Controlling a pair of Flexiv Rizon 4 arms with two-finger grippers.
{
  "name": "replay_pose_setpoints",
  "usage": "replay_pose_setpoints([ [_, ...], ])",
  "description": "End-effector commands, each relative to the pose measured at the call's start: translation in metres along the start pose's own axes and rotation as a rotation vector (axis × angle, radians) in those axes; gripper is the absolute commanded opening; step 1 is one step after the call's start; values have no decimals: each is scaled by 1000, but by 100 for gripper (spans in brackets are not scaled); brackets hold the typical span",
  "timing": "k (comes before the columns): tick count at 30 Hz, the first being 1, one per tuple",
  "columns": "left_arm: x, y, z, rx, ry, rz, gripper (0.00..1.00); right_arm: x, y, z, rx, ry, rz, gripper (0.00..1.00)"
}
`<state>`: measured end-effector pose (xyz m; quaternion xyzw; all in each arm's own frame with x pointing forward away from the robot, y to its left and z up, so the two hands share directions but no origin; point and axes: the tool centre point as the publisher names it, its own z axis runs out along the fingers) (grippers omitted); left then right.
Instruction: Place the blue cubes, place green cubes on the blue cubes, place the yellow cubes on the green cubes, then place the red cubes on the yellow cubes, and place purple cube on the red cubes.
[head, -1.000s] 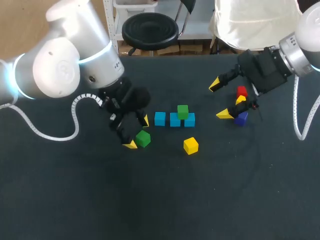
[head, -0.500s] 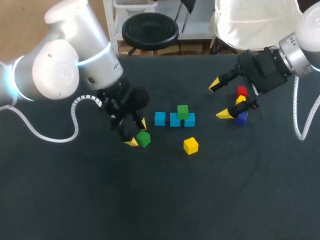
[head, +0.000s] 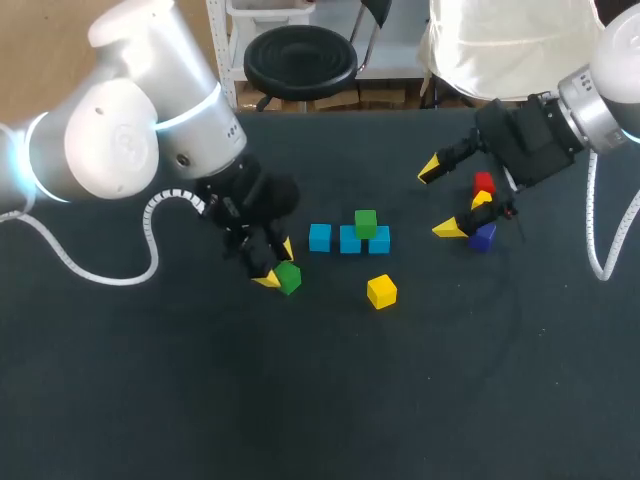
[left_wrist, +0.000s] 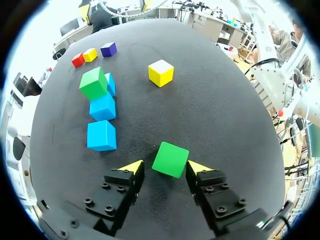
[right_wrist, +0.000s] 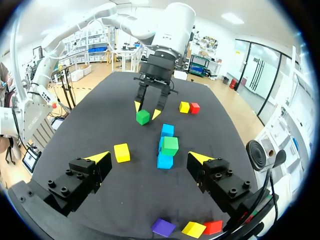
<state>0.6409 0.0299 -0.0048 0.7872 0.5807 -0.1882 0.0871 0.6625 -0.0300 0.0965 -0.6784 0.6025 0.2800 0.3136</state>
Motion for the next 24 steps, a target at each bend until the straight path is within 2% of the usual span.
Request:
replay_pose_setpoints([
  [1, 0, -2, -1, -5, -1, 3, 50, 0, 0, 0, 0, -2, -1, 100],
  [5, 0, -2, -1, -6, 0, 4, 44, 0, 0, 0, 0, -2, -1, 100],
  [9, 0, -2, -1, -10, -4, 5, 33, 0, 0, 0, 0, -2, -1, 100],
  [10, -1, -2, -1, -12, -7, 6, 25, 0, 0, 0, 0, -2, -1, 100],
  [11, -2, -2, -2, -17, -14, 8, 1, 0, 0, 0, 0, -2, -1, 100],
  [13, -5, -1, -4, -34, -30, 2, 0, 0, 0, 0, 0, -2, -1, 100],
  [24, -29, 14, -38, -210, 6, -104, 0, 0, 0, 0, 0, -2, -1, 100],
])
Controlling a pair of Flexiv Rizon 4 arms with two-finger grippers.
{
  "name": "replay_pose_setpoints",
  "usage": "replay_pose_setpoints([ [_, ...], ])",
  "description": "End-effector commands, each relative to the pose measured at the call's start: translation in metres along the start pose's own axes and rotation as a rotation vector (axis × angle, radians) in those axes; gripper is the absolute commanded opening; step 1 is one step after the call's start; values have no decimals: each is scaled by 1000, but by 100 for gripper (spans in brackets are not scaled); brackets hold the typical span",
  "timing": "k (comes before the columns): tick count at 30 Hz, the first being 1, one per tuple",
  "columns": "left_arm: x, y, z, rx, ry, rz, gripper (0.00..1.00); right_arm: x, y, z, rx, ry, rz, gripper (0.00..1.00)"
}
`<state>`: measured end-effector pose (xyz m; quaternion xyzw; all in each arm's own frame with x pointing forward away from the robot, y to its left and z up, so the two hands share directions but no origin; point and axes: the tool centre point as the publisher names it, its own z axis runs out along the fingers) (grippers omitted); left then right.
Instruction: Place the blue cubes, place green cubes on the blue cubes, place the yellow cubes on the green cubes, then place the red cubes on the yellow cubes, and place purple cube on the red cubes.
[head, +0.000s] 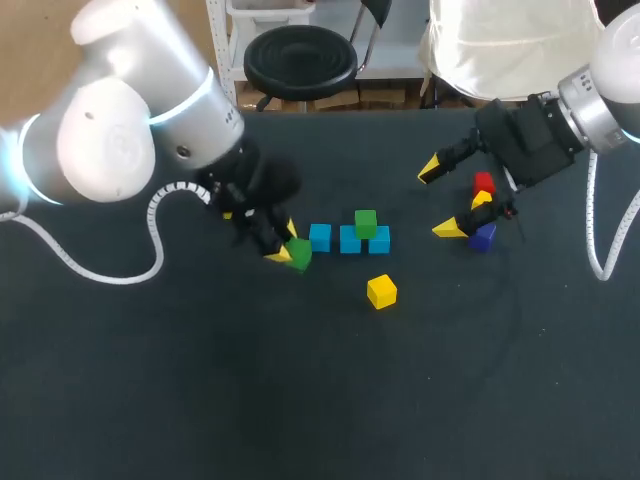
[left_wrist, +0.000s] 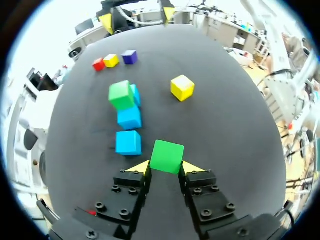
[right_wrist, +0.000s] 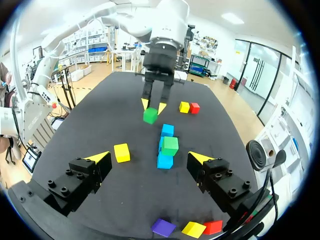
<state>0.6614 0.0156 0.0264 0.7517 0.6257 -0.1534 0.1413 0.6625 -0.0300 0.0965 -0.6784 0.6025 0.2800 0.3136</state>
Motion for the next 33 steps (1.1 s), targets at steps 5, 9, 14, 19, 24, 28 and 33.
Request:
replay_pose_setpoints([
  [5, -23, 5, -18, -101, 38, -51, 0, 0, 0, 0, 0, -2, -1, 100],
  [9, -26, 7, -18, -99, 46, -55, 0, 0, 0, 0, 0, -2, -1, 100],
  [14, -26, 7, -18, -99, 46, -55, 0, 0, 0, 0, 0, -2, -1, 100],
  [19, -26, 7, -18, -99, 46, -55, 0, 0, 0, 0, 0, -2, -1, 100],
  [24, -29, 14, -13, -101, 37, -120, 0, 0, 0, 0, 0, -2, -1, 100],
  [28, -33, 29, -7, -91, 50, -227, 0, 0, 0, 0, 0, -2, -1, 100],
  [33, -37, 43, -2, -90, 39, -282, 0, 0, 0, 0, 0, -2, -1, 100],
])
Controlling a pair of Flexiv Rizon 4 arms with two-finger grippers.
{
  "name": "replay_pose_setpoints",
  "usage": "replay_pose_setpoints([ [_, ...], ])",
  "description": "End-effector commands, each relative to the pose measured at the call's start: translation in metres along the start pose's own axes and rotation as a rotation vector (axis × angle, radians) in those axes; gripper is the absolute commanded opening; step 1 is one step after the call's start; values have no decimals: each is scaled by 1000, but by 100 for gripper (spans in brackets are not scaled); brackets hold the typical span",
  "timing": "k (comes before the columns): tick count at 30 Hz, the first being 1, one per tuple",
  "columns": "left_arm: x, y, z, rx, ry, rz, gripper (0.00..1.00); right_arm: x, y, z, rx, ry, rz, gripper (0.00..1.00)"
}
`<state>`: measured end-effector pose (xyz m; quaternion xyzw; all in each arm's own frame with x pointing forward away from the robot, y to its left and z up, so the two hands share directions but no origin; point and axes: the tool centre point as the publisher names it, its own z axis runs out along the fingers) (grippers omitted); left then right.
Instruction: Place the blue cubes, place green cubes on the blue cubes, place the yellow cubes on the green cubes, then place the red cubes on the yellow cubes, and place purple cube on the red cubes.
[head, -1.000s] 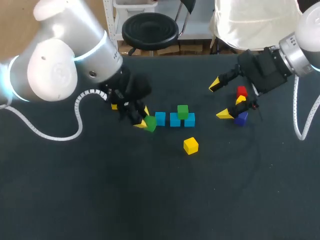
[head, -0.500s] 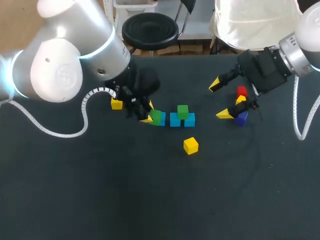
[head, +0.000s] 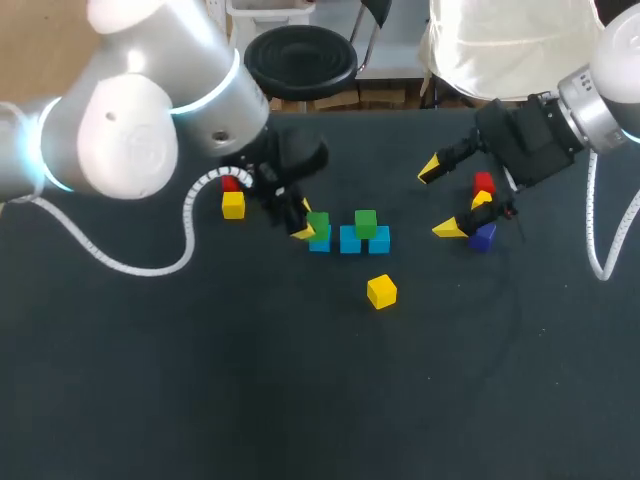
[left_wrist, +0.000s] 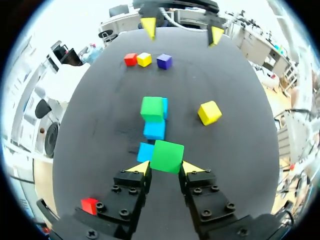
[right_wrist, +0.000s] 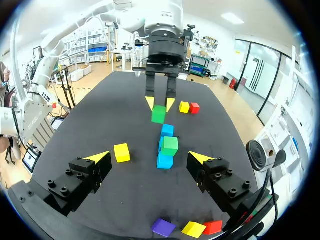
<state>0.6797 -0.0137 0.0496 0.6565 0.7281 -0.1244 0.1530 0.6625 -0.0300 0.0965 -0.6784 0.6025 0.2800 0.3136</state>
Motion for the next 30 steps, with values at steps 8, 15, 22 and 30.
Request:
replay_pose_setpoints([
  [8, -15, 24, 19, 44, -16, -27, 0, 0, 0, 0, 0, -2, -1, 100],
  [15, -12, 25, 23, 47, -20, -27, 0, 0, 0, 0, 0, -2, -1, 100],
  [22, -11, 26, 27, 41, -14, -13, 0, 0, 0, 0, 0, -2, -1, 100],
  [30, -12, 25, 29, 33, -13, -8, 0, 0, 0, 0, 0, -2, -1, 100],
])
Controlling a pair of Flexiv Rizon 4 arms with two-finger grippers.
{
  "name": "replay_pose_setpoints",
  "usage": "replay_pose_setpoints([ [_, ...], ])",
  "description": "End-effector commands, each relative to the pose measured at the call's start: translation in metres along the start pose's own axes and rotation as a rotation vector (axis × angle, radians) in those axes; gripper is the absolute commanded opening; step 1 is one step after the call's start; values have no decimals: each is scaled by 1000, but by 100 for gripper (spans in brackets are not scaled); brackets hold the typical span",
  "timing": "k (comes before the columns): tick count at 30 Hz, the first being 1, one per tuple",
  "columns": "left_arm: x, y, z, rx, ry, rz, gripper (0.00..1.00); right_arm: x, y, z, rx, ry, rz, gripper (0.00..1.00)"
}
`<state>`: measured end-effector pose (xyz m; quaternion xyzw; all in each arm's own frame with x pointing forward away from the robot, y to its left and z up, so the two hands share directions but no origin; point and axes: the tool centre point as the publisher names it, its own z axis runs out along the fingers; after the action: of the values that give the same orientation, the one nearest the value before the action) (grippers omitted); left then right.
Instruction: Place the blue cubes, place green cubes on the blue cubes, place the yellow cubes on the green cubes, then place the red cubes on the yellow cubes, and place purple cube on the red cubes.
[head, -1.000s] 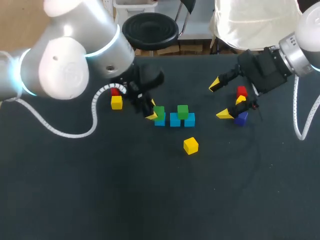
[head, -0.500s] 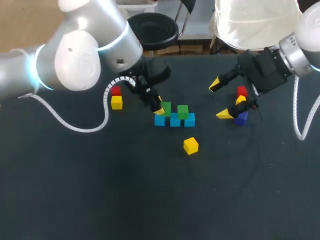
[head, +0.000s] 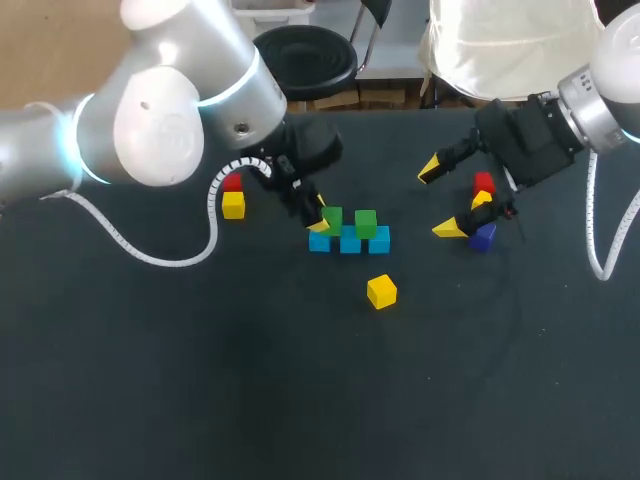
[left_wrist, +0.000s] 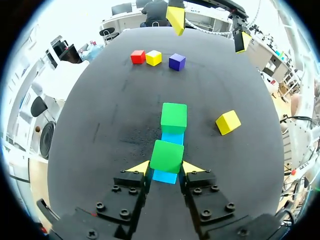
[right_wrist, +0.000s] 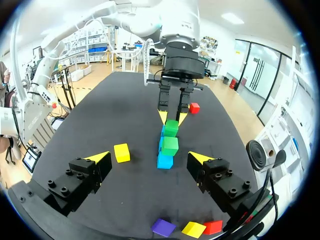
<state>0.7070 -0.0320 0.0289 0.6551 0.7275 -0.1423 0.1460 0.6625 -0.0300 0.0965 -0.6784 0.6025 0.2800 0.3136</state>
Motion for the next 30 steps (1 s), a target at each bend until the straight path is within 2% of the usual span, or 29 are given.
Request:
replay_pose_setpoints([
  [1, -1, 0, 1, -5, 0, 0, 0, 0, 0, 0, 0, -2, -1, 100],
  [7, -2, -2, 0, -34, 10, -8, 0, 0, 0, 0, 0, -2, -1, 100],
  [30, 1, -3, 1, -60, 12, -47, 0, 0, 0, 0, 0, -2, -1, 100],
])
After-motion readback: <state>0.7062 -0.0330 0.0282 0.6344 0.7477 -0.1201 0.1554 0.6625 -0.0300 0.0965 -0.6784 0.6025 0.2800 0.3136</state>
